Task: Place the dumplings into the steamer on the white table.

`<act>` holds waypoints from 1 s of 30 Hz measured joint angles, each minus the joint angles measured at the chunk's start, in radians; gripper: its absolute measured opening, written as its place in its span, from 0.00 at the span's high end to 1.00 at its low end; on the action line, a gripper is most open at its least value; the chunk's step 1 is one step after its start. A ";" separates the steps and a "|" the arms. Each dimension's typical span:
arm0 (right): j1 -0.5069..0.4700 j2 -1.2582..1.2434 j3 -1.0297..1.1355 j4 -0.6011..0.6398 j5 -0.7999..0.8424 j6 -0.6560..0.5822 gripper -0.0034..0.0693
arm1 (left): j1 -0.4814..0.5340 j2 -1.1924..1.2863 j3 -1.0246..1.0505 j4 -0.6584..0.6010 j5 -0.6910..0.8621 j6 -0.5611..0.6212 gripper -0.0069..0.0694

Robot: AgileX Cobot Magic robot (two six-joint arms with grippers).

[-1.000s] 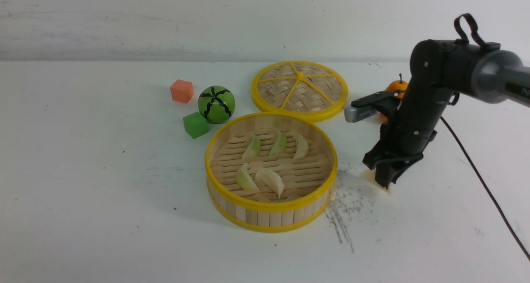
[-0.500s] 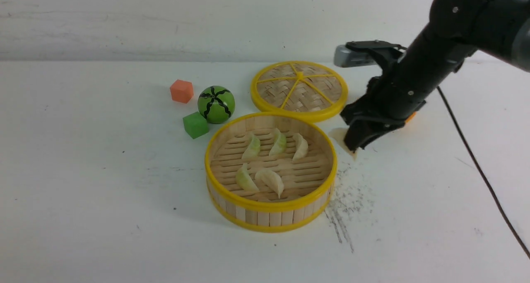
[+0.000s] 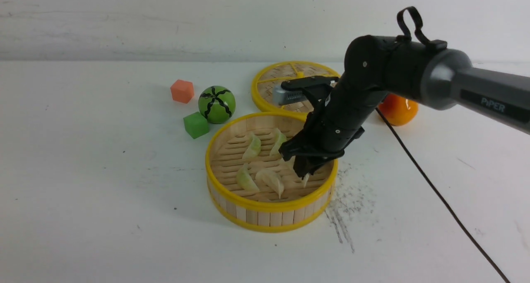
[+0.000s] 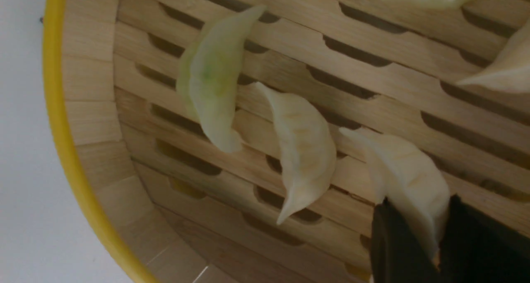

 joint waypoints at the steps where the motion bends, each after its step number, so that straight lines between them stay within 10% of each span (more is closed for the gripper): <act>1: 0.001 0.001 0.000 -0.002 -0.001 0.002 0.68 | 0.000 0.000 0.000 -0.005 -0.008 0.000 0.76; 10: 0.003 -0.009 0.000 -0.027 0.008 0.115 0.42 | 0.000 -0.021 0.000 -0.140 -0.048 -0.001 0.75; 18: 0.003 -0.274 -0.033 -0.237 0.235 0.100 0.95 | 0.000 -0.053 0.000 -0.255 -0.055 0.049 0.86; 30: 0.002 -0.701 0.092 -0.533 0.299 0.083 0.98 | 0.000 -0.053 0.000 -0.295 -0.050 0.071 0.92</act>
